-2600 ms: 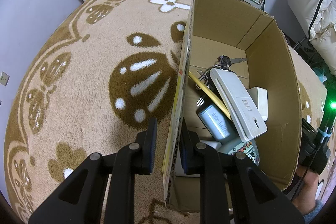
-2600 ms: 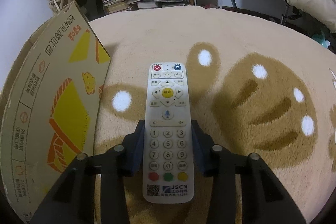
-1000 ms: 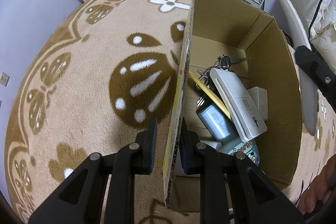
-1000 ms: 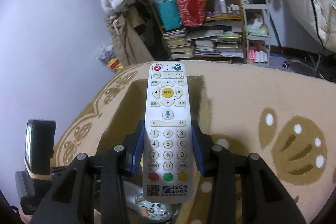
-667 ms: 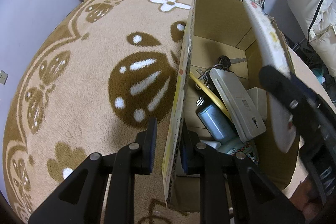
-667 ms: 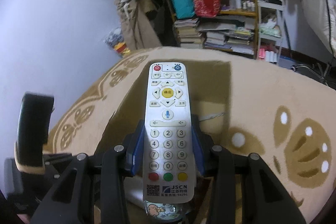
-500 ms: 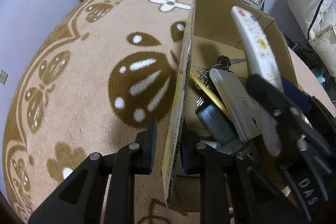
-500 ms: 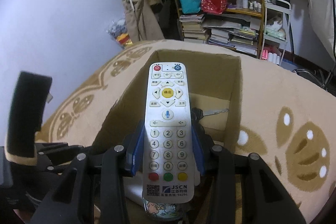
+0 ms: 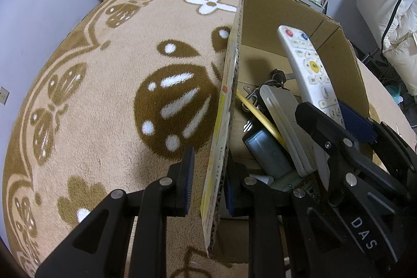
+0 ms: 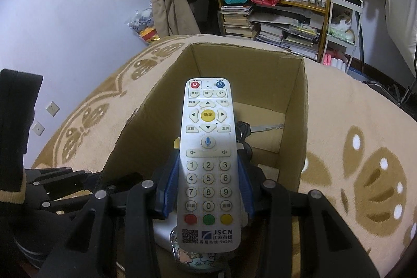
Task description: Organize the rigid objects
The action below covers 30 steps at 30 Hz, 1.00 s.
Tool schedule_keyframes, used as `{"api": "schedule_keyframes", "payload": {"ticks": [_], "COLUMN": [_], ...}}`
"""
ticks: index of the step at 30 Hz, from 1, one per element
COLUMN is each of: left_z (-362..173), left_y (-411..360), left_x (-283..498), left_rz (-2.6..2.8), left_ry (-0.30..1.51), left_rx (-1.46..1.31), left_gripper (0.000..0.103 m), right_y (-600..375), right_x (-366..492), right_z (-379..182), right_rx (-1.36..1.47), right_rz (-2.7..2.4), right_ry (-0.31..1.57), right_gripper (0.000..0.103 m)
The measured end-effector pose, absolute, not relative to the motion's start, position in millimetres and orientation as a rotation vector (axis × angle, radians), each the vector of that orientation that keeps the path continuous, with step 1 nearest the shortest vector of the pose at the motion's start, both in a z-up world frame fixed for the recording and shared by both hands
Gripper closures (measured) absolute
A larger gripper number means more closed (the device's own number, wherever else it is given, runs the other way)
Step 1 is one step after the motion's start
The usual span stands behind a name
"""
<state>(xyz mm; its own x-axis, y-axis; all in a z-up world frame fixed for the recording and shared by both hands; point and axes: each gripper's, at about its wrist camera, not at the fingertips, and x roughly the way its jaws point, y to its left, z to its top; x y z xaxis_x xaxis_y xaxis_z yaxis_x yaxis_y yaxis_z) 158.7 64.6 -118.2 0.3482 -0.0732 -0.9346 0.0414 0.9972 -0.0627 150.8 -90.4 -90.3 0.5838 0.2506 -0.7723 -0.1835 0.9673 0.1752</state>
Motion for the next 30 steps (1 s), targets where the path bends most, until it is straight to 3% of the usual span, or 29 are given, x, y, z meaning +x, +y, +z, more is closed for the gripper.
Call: {"api": "schedule_keyframes", "payload": {"ticks": [11,13,15,20,24,26,27,30], "left_z": [-119.4,-119.3,-119.1,-115.9,-108.6,-104.9,-102.9,-95.3], "left_y": [64.1,64.0,62.7,58.7,53.5,51.4,50.3,45.5], "left_x": [158.3,157.3,156.7,152.8,143.7,139.8,137.3,129.2], "left_rz": [-0.075,-0.075,-0.071,-0.060,-0.035,-0.029,-0.029,-0.036], "left_ry": [1.211,1.205,1.202,1.188,1.151,1.134,1.125,1.094], "left_rx": [-0.030,-0.025,-0.018,0.015,0.073,0.093,0.098,0.123], "left_gripper": [0.083,0.083,0.083,0.082,0.072,0.059,0.046,0.034], "right_y": [-105.0,-108.8,-112.9,-117.7,-123.6,-126.6,-128.6,-134.6], "right_x": [148.6,145.1,141.6,137.6,132.1,126.1,123.9,115.5], "right_z": [-85.4,-80.6,-75.5,-71.1,-67.3,-64.6,-63.2,-61.5], "right_rx": [0.149,0.166,0.187,0.201,0.217,0.199,0.199,0.200], "right_rz": [0.241,0.227,0.225,0.214,0.219,0.180,0.176,0.181], "right_ry": [0.905,0.891,0.871,0.877,0.881,0.880,0.875,0.885], "right_gripper": [0.058,0.052,0.035,0.027,0.024,0.010,0.006,0.006]}}
